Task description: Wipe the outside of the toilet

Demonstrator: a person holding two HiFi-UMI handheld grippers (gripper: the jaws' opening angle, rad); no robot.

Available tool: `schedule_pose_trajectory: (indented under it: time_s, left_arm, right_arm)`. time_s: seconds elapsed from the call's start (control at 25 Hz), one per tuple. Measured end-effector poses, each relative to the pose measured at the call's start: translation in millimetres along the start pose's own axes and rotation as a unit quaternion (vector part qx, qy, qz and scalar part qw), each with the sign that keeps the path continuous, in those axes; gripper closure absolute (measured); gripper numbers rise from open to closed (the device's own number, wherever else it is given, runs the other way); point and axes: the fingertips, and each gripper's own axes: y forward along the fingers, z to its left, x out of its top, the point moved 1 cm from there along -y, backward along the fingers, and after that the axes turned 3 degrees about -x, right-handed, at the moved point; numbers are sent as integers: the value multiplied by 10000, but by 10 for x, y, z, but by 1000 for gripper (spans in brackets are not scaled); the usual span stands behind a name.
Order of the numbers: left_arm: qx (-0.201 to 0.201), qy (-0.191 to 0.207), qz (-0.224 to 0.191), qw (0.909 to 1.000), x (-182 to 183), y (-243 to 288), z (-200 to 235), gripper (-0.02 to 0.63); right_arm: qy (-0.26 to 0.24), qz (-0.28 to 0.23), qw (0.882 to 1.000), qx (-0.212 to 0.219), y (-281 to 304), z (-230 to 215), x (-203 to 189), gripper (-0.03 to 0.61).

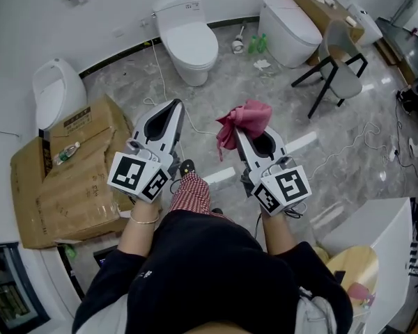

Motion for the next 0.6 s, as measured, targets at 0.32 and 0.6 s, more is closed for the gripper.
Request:
schedule_pose_trajectory:
  time_s: [0.32, 0.6]
  left_arm:
    - [-220, 54, -97, 9997, 63, 511, 275, 610]
    - [-22, -32, -152, 9999, -2, 695, 747, 609]
  right_arm:
    - [-123, -101, 9999, -52, 406, -314, 165, 491]
    - [-17, 75, 10000, -47, 787, -501, 7, 491]
